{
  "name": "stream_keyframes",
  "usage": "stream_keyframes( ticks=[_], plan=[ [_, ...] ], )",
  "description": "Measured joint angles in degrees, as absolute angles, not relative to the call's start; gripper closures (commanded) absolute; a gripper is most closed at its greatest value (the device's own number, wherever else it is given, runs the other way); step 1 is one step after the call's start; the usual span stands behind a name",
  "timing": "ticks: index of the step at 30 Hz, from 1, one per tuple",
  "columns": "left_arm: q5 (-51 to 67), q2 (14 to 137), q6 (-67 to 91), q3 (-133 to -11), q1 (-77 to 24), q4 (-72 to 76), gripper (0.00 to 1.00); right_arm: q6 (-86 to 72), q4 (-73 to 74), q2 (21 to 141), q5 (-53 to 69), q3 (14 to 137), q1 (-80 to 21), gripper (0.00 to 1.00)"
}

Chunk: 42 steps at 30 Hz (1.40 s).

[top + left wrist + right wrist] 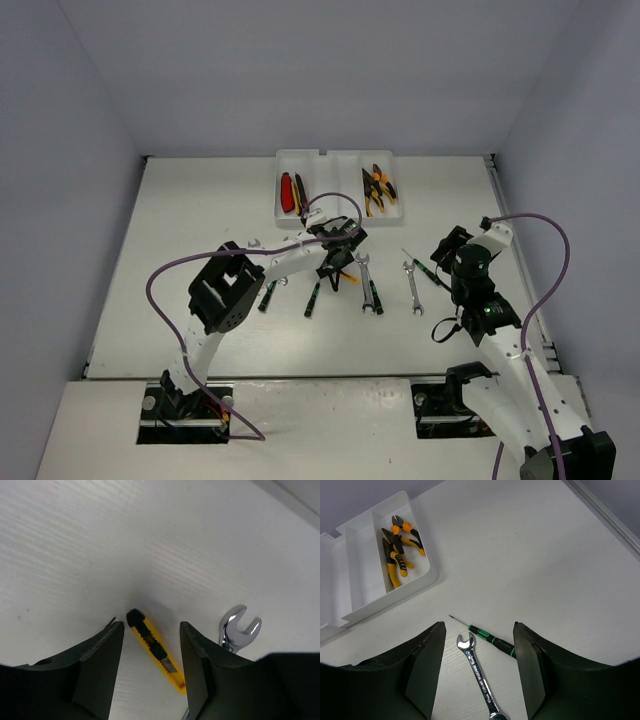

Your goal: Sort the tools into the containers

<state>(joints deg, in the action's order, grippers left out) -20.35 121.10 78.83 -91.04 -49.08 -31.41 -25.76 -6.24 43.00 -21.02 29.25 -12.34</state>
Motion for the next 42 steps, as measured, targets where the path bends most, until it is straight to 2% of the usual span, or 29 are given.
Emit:
stream_keyframes(
  ticks=[1, 10, 13, 16, 21, 33, 42],
  plan=[
    [-20.02, 121.49, 78.33, -91.6, -48.56, -31.49, 0.61, -25.76, -6.24, 43.0, -21.02, 29.21, -12.34, 0.46],
    [-18.01, 124.34, 73.06, -95.5, -46.62, -31.64, 0.9, -25.78, -6.24, 43.0, -21.02, 29.02, -12.29, 0.46],
    [-17.75, 124.96, 70.16, -96.62, -46.55, -31.76, 0.89, -25.78, -6.24, 43.0, -21.02, 29.02, -12.29, 0.46],
    [-17.43, 125.26, 67.05, -97.34, -46.52, -31.99, 0.69, -25.79, -6.24, 43.0, -21.02, 29.02, -12.29, 0.46],
    [-17.37, 125.01, 63.37, -97.33, -46.54, -32.45, 0.56, -25.8, -6.24, 43.03, -20.98, 29.02, -12.29, 0.46],
    [-16.26, 123.22, 60.23, -95.02, -47.98, -34.04, 0.56, -25.78, -6.26, 43.51, -20.92, 29.02, -12.28, 0.46],
    [-14.96, 123.24, 60.53, -95.04, -49.73, -34.02, 0.72, -25.78, -6.24, 43.51, -20.61, 29.02, -12.03, 0.46]
  ],
)
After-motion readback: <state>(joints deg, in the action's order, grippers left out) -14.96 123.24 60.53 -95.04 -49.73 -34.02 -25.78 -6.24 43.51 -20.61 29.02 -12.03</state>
